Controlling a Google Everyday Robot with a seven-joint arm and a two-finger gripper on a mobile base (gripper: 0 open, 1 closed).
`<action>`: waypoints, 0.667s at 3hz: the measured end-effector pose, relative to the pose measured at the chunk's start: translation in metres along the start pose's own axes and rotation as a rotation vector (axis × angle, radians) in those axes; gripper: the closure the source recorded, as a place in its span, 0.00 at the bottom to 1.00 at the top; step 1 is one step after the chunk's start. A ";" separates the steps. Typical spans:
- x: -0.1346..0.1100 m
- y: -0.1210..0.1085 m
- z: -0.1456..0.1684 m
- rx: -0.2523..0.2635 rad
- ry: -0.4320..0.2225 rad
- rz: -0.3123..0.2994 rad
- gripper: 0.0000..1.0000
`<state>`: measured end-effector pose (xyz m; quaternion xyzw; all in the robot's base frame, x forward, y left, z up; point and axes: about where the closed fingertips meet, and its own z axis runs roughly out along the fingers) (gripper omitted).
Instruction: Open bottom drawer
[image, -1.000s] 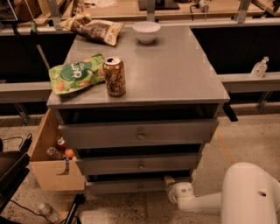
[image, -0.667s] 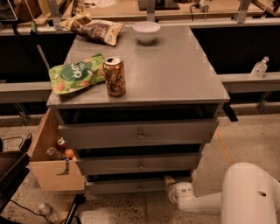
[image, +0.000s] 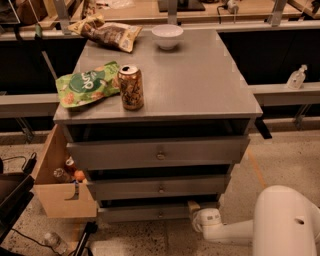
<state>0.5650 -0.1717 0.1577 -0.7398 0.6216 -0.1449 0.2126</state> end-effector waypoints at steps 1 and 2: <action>0.000 0.000 0.000 0.000 0.000 0.000 0.28; 0.000 0.000 0.000 0.000 0.000 0.000 0.05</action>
Offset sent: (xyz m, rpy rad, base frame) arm 0.0000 0.0000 0.0000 0.0000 0.0000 0.0000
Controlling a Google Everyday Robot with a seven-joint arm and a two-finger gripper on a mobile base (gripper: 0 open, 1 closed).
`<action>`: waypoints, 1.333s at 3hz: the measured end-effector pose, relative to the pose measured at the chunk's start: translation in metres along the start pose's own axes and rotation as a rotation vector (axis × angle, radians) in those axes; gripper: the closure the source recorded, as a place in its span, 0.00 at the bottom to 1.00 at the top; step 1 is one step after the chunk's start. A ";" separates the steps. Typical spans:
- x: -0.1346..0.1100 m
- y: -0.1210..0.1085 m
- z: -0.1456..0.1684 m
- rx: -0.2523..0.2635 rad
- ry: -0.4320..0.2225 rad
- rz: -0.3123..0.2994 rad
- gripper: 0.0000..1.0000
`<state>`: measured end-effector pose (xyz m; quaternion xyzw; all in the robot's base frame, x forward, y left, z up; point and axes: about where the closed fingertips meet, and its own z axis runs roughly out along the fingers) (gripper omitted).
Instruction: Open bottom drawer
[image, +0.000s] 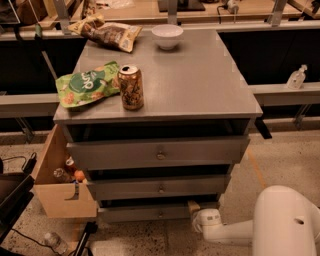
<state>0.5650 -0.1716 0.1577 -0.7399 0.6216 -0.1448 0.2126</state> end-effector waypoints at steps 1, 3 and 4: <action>0.000 0.000 0.000 -0.001 -0.001 0.000 0.00; -0.007 -0.016 -0.027 -0.094 0.019 0.001 0.00; -0.008 -0.015 -0.027 -0.092 0.019 0.003 0.00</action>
Offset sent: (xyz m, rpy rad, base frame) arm 0.0038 -0.0016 0.0247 -0.0463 0.1037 0.0110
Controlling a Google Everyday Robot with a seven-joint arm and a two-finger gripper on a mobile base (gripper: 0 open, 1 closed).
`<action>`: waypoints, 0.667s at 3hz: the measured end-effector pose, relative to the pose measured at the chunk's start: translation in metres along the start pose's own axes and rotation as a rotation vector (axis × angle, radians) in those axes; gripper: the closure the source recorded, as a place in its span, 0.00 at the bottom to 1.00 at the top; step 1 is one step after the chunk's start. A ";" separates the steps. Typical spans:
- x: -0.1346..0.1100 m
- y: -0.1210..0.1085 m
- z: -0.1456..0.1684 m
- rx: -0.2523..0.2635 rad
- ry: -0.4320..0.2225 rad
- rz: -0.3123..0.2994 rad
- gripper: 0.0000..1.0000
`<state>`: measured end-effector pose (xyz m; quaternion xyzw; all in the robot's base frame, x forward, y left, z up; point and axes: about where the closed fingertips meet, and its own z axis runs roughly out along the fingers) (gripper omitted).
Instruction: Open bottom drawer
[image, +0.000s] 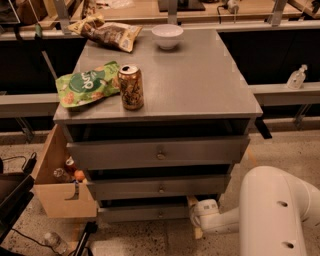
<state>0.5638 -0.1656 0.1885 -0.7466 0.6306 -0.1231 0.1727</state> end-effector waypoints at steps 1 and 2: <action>-0.005 0.005 0.017 0.001 0.020 0.001 0.18; -0.007 0.014 0.024 -0.008 0.064 0.022 0.41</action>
Offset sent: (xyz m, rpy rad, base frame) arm -0.0103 0.0051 -0.0364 -0.1007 0.0025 -0.0966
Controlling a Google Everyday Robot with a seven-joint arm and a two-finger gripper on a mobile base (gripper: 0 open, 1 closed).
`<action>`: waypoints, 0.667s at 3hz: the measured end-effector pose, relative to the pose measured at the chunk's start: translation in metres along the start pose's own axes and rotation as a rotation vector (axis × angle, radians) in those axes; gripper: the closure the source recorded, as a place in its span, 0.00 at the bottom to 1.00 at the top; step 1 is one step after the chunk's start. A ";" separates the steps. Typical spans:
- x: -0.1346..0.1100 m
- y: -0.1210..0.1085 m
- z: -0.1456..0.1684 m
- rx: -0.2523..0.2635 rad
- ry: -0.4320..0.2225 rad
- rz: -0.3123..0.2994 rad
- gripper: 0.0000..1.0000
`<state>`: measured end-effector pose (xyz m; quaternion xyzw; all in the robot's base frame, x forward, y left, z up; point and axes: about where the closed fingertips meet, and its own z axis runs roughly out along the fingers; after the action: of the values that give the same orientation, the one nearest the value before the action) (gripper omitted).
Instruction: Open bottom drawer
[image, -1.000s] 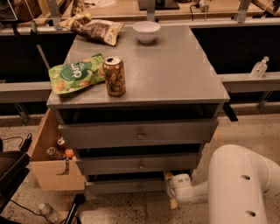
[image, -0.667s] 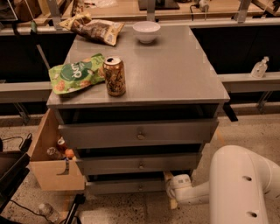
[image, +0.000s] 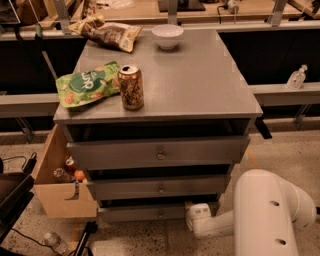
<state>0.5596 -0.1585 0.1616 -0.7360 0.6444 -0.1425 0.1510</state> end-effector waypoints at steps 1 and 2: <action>0.004 0.013 -0.004 -0.002 0.050 0.037 0.73; 0.004 0.012 -0.005 -0.002 0.050 0.037 0.95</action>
Offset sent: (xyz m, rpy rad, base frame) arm -0.1124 -0.0449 0.0528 -0.2275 -0.0247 -0.2302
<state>0.5467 -0.1645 0.1616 -0.7204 0.6615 -0.1574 0.1364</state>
